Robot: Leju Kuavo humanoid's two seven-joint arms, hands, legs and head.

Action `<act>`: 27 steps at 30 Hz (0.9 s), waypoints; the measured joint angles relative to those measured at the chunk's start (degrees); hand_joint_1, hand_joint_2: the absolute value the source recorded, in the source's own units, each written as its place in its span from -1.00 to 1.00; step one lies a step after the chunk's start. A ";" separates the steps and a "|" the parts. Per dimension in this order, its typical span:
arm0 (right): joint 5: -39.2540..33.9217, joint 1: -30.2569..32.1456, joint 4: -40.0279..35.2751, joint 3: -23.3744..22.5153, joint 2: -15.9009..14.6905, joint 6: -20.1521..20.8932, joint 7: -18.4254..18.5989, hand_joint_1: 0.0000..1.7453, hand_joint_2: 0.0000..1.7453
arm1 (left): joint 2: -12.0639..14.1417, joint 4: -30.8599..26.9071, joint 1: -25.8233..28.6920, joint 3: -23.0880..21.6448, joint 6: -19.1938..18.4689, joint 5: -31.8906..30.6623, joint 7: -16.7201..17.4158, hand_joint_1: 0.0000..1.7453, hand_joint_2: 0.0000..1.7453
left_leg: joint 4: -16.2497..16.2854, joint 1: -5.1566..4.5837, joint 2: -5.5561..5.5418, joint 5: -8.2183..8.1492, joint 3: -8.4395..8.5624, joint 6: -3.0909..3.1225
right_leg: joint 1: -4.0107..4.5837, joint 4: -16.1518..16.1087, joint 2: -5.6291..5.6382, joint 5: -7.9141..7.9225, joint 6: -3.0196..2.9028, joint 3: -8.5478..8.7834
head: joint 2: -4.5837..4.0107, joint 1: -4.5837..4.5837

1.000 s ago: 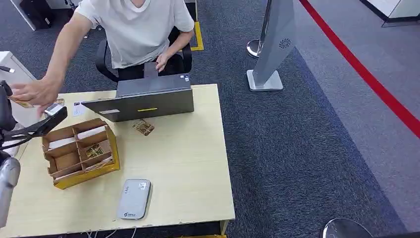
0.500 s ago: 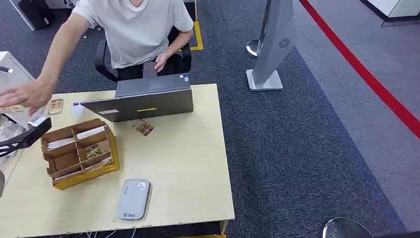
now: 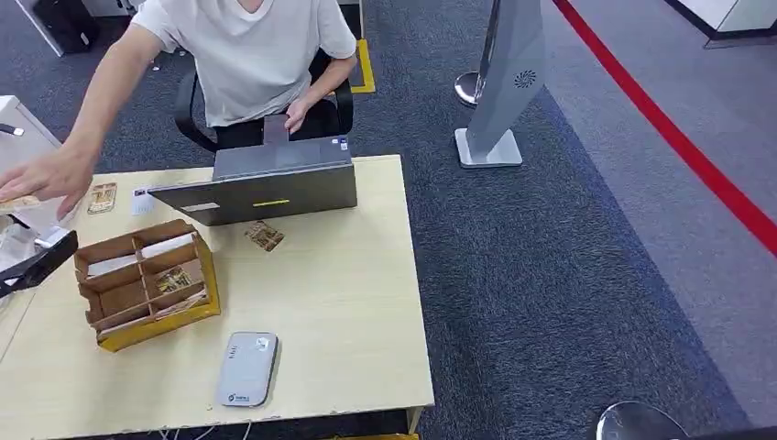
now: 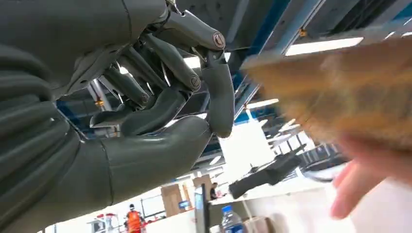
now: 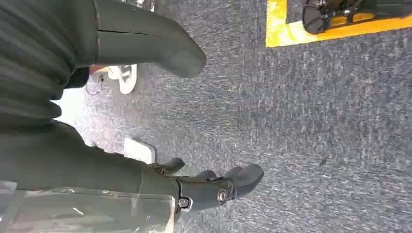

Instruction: Pass the card to the sensor for recognition and then transmit it.

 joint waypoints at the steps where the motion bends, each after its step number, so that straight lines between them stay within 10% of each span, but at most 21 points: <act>1: 0.00 0.09 -0.18 0.02 0.00 0.15 0.13 -1.00 1.00 | 0.31 0.00 0.85 0.77 0.22 0.02 0.02 1.00 1.00 | 0.00 0.00 0.01 0.00 0.00 0.00 | 0.00 0.00 0.00 0.00 0.00 -0.01 | -0.02 0.00; 8: 0.00 1.59 -2.43 2.03 0.02 1.20 0.79 -1.00 1.00 | 1.92 -2.38 8.72 7.97 0.94 0.22 -0.28 1.00 1.00 | -0.03 0.02 0.02 -0.01 -0.02 -0.01 | 0.01 0.00 0.00 -0.03 -0.03 -0.02 | -0.02 0.02; 9: 0.00 1.90 -2.78 2.56 0.07 1.38 0.79 -1.00 1.00 | 2.08 -3.04 10.06 8.94 0.94 0.28 -0.37 -1.00 1.00 | -0.03 0.02 0.01 -0.01 -0.03 -0.01 | 0.01 0.00 -0.01 -0.03 -0.03 -0.02 | 0.00 -0.02; 27: 0.00 5.14 -7.25 9.18 0.74 3.34 1.11 -1.00 1.00 | 2.38 -12.15 26.30 27.16 1.33 2.64 -3.83 -1.00 1.00 | -0.03 0.03 -0.04 -0.01 -0.05 -0.01 | 0.01 -0.01 -0.08 -0.04 -0.02 0.00 | -0.02 0.02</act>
